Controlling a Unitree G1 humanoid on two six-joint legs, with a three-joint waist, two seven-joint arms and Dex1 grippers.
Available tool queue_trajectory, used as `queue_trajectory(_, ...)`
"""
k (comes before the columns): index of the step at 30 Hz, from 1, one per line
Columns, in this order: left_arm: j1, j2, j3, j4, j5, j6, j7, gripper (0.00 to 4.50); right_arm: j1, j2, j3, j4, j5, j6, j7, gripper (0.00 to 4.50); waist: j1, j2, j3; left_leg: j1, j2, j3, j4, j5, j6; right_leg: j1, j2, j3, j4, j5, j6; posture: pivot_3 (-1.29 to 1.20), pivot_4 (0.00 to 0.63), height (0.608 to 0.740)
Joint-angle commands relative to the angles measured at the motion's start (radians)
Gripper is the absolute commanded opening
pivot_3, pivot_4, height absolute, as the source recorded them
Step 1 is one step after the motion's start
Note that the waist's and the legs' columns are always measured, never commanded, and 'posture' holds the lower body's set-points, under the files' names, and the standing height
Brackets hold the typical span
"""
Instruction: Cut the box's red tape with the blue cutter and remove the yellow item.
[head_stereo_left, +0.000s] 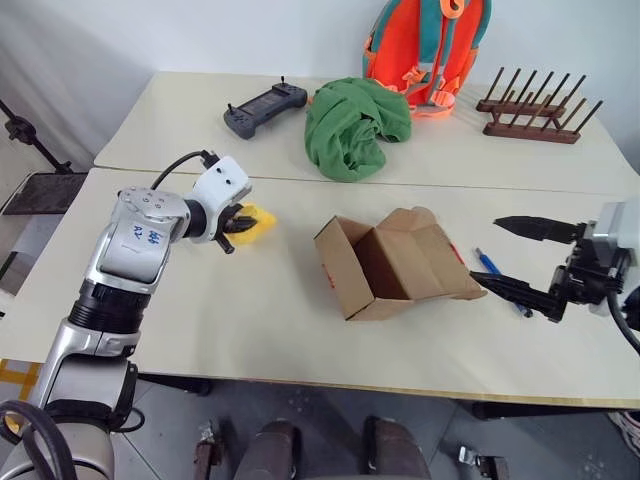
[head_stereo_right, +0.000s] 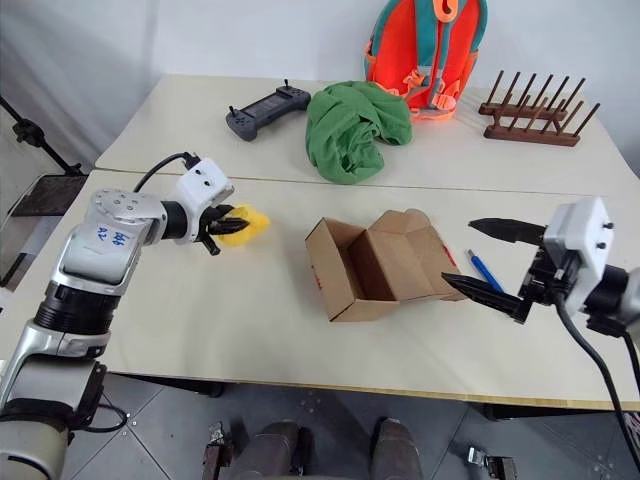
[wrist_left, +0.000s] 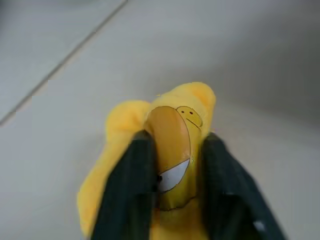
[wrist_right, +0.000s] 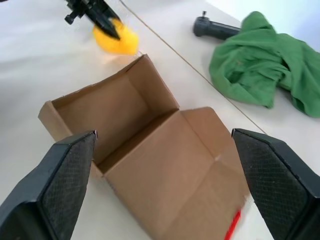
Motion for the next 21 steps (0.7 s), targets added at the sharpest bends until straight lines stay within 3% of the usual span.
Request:
queue_trajectory(1,-0.005,0.027,0.095,-0.113,-0.047,0.07,0.011,2.3,-0.058,-0.018,0.034,0.053,-0.022,-0.039,0.036,4.5,-0.001,0.0,0.0,0.0,0.0,0.0,0.0,0.0,0.0,0.0,0.0,0.0,0.0,0.0,0.0,0.0,0.15,0.74)
queue_trajectory(8,0.053,0.043,0.216,-0.221,-0.139,0.066,0.012,4.39,-0.125,-0.016,0.079,0.138,-0.053,-0.071,0.086,4.5,-0.004,0.0,0.0,0.0,0.0,0.0,-0.001,0.0,-0.001,-0.001,0.0,0.0,0.001,0.0,0.0,0.0,0.15,0.74)
queue_trajectory(15,0.324,-0.036,0.398,-0.419,-0.356,-0.161,-0.083,4.48,-0.112,-0.032,0.083,0.224,-0.102,-0.116,0.151,4.5,-0.003,0.0,0.0,0.0,0.006,0.0,-0.001,-0.001,-0.002,0.0,0.0,0.0,0.0,0.0,0.0,0.0,0.15,0.74)
queue_trajectory(19,0.518,0.01,0.442,-0.45,-0.42,-0.169,-0.148,4.48,-0.054,-0.068,0.083,0.308,-0.162,-0.175,0.219,4.5,-0.004,0.0,0.0,0.001,0.006,0.001,-0.002,-0.001,-0.002,0.0,0.0,0.0,-0.001,0.0,0.0,0.0,0.15,0.74)
queue_trajectory(21,0.607,-0.009,0.5,-0.425,-0.45,-0.268,-0.18,4.48,-0.008,-0.082,0.09,0.372,-0.2,-0.244,0.268,4.5,-0.004,0.0,0.0,0.002,0.006,0.002,-0.002,-0.001,-0.002,0.0,0.0,0.0,-0.001,0.0,0.0,0.0,0.15,0.74)
